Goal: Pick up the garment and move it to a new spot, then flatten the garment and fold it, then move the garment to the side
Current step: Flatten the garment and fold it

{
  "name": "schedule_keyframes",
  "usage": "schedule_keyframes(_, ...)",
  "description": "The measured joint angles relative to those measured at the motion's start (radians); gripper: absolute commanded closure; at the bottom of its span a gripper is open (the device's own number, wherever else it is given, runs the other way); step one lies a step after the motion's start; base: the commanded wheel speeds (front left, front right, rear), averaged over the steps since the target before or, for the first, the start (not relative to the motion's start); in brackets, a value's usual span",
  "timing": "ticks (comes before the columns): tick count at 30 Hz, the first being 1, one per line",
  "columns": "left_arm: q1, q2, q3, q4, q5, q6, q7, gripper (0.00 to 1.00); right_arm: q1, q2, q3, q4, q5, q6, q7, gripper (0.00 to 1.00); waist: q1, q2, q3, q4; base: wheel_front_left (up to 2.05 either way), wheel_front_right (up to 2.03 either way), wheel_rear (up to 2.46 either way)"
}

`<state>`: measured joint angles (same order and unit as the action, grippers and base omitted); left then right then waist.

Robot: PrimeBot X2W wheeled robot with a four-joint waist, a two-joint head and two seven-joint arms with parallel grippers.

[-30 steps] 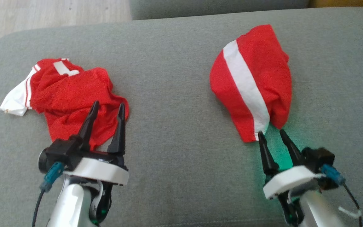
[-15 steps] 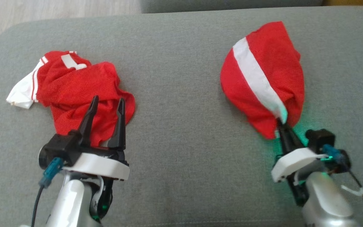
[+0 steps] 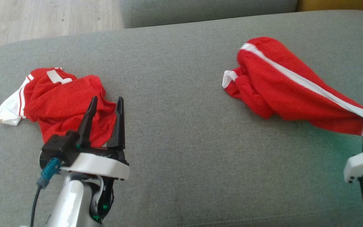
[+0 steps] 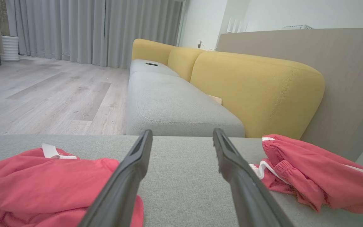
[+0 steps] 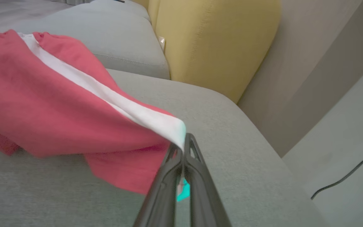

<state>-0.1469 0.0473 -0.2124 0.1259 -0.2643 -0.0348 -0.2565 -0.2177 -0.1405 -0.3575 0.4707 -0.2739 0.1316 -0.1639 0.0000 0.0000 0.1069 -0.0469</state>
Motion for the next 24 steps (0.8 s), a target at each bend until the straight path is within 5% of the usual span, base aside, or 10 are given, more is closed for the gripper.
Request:
schedule_keyframes(1, 0.000, 0.000, -0.001, 0.000, -0.003, 0.000, 0.000, 0.00, 0.005, 0.006, -0.016, -0.014, -0.012, 0.000, 0.010, 0.63, 0.0000, 0.0000, -0.001, -0.001, 0.00, 0.00, 0.00)
schedule_keyframes(2, 0.000, 0.000, -0.002, 0.000, -0.003, 0.000, 0.000, 0.00, 0.007, 0.015, -0.026, -0.026, -0.018, 0.000, 0.016, 0.00, 0.0000, 0.0000, -0.003, 0.000, 0.00, 0.00, 0.00)
schedule_keyframes(10, 0.000, 0.000, -0.009, 0.004, -0.003, 0.001, 0.000, 0.00, 0.012, 0.076, 0.049, -0.105, 0.038, 0.000, 0.010, 0.00, 0.0000, 0.0000, -0.009, 0.008, 0.00, 0.00, 0.00)
schedule_keyframes(24, 0.005, 0.000, -0.010, -0.036, -0.002, -0.015, 0.000, 0.00, 0.095, 0.093, 0.347, -0.247, 0.442, 0.000, -0.067, 0.00, 0.0000, 0.0000, -0.020, 0.014, 0.00, 0.00, 0.00)
